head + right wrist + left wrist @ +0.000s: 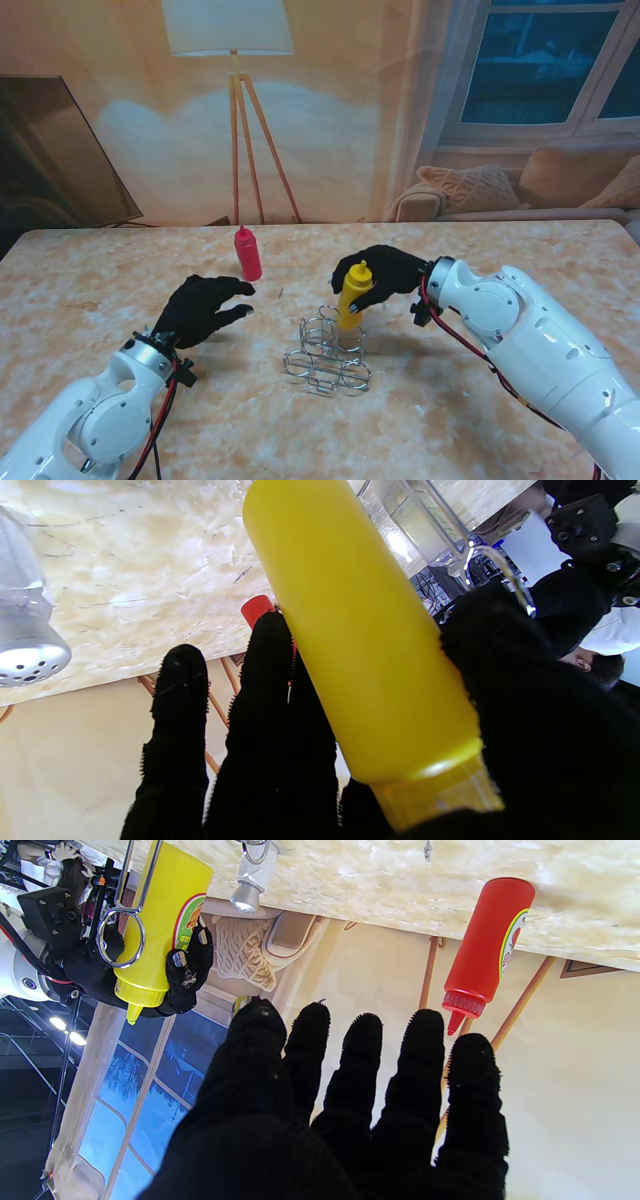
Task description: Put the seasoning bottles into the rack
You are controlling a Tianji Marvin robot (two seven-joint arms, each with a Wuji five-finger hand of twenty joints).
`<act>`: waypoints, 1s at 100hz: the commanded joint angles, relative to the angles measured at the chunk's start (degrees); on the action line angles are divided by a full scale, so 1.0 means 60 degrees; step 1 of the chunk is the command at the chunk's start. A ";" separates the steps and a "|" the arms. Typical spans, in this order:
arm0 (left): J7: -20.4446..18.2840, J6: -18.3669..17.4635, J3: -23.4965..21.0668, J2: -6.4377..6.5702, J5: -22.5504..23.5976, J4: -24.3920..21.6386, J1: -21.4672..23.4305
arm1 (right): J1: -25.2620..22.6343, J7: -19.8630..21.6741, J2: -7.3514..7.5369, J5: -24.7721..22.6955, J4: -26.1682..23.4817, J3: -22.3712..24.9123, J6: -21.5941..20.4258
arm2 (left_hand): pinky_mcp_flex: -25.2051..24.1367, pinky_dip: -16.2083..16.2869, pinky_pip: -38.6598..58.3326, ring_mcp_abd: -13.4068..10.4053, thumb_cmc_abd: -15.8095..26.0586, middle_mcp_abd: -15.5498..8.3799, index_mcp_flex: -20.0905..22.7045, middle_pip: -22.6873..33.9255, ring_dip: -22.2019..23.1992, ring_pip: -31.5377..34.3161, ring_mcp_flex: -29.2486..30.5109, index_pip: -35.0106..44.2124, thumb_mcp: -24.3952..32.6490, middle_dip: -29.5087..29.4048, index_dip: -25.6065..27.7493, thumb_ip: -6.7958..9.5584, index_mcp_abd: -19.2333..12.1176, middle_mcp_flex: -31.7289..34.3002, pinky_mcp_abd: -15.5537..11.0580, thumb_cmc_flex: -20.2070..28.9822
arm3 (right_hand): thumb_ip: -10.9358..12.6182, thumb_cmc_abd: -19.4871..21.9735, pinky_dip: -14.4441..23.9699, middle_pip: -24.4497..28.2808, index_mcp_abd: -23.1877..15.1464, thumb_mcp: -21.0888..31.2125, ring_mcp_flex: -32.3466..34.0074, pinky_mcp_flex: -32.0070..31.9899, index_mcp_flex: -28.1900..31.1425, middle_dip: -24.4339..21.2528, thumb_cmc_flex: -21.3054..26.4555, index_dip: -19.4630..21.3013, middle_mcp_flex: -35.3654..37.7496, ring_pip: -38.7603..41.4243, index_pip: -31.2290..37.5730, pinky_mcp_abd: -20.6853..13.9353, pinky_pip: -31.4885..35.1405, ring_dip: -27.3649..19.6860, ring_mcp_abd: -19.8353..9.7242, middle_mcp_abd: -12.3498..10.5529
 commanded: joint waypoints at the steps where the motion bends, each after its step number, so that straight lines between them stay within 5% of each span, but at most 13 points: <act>1: -0.0107 0.0062 0.0009 -0.0021 0.0000 0.0008 0.0035 | 0.0014 0.0159 -0.0091 0.0038 0.0053 -0.0111 -0.0102 | -0.0150 0.0205 -0.0122 0.0117 -0.0108 0.0104 0.0159 -0.0094 0.0227 -0.0168 -0.0223 -0.0152 0.0120 0.0060 0.0093 0.0261 0.0017 0.0007 0.0106 -0.0007 | -0.0159 0.0041 -0.0147 0.0559 -0.0422 0.1057 0.0181 -0.0079 0.0331 -0.0201 0.0189 0.0243 0.0483 -0.0113 0.0278 0.0007 -0.0060 -0.0125 -0.0472 -0.0863; 34: -0.0111 0.0041 -0.0008 -0.0016 0.0022 0.0044 0.0027 | 0.0346 0.0507 -0.0042 0.0341 0.0295 -0.0603 -0.0396 | -0.0158 0.0203 -0.0137 0.0117 -0.0164 0.0086 0.0168 -0.0093 0.0224 -0.0172 -0.0217 -0.0150 0.0128 0.0061 0.0093 0.0272 0.0018 0.0019 0.0106 -0.0009 | 0.0176 -0.0149 -0.0465 0.0371 -0.0224 0.1523 0.0113 -0.0118 0.0281 -0.0402 -0.0018 0.0350 0.0352 -0.0405 -0.0099 -0.0077 -0.0214 -0.0264 -0.0512 -0.0850; 55: -0.0163 0.0068 0.0001 -0.0010 0.0005 0.0065 0.0001 | 0.0571 0.0693 0.0001 0.0409 0.0405 -0.0848 -0.0584 | -0.0159 0.0207 -0.0138 0.0135 -0.0176 0.0100 0.0185 -0.0093 0.0220 -0.0182 -0.0225 -0.0143 0.0135 0.0060 0.0095 0.0273 0.0024 0.0027 0.0117 -0.0014 | 0.1061 -0.0174 -0.0702 0.0145 0.0046 0.1814 0.0003 -0.0246 0.0232 -0.0544 -0.0147 0.0773 0.0206 -0.0661 -0.0570 -0.0078 -0.0276 -0.0383 -0.0459 -0.0781; 100: -0.0146 0.0060 0.0003 -0.0011 0.0005 0.0106 -0.0010 | 0.0663 0.0766 0.0084 0.0091 0.0424 -0.0926 -0.0779 | -0.0164 0.0207 -0.0150 0.0132 -0.0181 0.0088 0.0189 -0.0100 0.0219 -0.0185 -0.0228 -0.0135 0.0136 0.0058 0.0102 0.0269 0.0010 0.0024 0.0113 -0.0027 | 0.1170 -0.0272 -0.0962 -0.0100 0.0095 0.1882 -0.0186 -0.0313 0.0093 -0.0685 0.0001 0.1016 0.0001 -0.0967 -0.0826 -0.0222 -0.0443 -0.0555 -0.0441 -0.0733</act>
